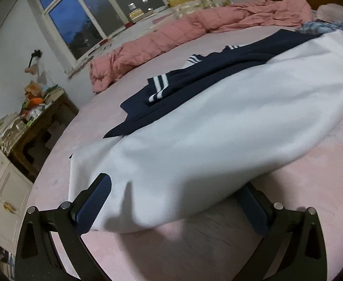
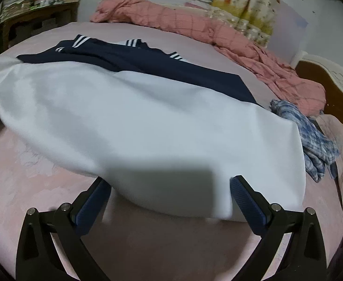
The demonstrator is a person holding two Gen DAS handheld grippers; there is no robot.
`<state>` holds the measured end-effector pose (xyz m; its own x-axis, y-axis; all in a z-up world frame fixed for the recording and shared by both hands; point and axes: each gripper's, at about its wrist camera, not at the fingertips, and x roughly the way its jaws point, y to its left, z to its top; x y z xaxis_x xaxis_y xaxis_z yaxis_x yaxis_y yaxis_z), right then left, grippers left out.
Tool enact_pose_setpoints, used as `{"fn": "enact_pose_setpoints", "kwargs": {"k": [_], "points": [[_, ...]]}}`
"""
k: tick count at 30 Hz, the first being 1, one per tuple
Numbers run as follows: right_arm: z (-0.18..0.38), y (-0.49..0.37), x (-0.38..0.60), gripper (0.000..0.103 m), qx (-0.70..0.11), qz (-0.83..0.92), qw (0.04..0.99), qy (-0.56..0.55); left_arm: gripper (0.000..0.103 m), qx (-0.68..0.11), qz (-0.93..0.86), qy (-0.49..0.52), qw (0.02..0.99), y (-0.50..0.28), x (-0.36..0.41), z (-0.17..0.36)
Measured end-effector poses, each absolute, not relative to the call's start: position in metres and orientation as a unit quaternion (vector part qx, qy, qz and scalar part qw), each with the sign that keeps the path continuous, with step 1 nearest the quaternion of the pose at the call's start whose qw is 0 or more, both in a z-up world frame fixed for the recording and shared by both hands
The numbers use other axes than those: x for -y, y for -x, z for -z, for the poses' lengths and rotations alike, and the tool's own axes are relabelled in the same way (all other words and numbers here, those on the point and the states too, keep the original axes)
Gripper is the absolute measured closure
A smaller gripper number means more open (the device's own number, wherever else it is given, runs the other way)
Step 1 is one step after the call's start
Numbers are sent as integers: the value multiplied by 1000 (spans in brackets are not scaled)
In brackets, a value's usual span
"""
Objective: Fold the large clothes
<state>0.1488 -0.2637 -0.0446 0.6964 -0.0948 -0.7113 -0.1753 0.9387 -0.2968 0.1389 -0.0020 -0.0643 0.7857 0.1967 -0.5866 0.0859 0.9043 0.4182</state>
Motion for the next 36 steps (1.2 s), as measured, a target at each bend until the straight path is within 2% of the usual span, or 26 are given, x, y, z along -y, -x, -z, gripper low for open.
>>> {"fn": "enact_pose_setpoints", "kwargs": {"k": [3,6,8,11,12,14,17,18,20,22,23,24,27,36], "points": [[45,-153,266,0,-389,-16,905,171,0,-324,-41,-221,919,-147,-3,65],[46,-157,271,0,-388,-3,905,172,11,-323,-50,-225,918,-155,-8,64],[46,-160,281,0,-391,9,904,170,32,-330,-51,-210,919,-159,-15,63],[46,-163,299,3,-408,-1,901,146,48,-347,-34,-185,919,-164,-25,64],[46,-162,303,7,-413,-14,900,140,52,-347,-29,-182,920,-163,-25,64],[45,-159,307,12,-423,-35,896,132,68,-347,-20,-187,919,-161,-22,66],[44,-148,307,15,-425,-73,887,164,80,-332,-20,-191,923,-153,-19,63],[43,-147,309,20,-426,-74,887,161,81,-326,-19,-186,927,-149,-20,60],[43,-150,310,37,-414,-47,895,158,83,-313,-15,-172,934,-142,-20,55],[48,-159,308,70,-398,3,902,167,83,-307,-18,-169,936,-139,-19,54],[49,-160,305,80,-385,5,908,167,83,-303,-20,-168,938,-136,-17,53],[47,-155,300,84,-372,7,912,174,84,-299,-23,-164,940,-133,-17,52],[26,-122,295,90,-338,14,927,163,84,-290,-15,-131,948,-116,-21,41],[-11,-15,297,91,-281,-2,952,119,85,-286,11,-106,952,-40,-36,15]]}}
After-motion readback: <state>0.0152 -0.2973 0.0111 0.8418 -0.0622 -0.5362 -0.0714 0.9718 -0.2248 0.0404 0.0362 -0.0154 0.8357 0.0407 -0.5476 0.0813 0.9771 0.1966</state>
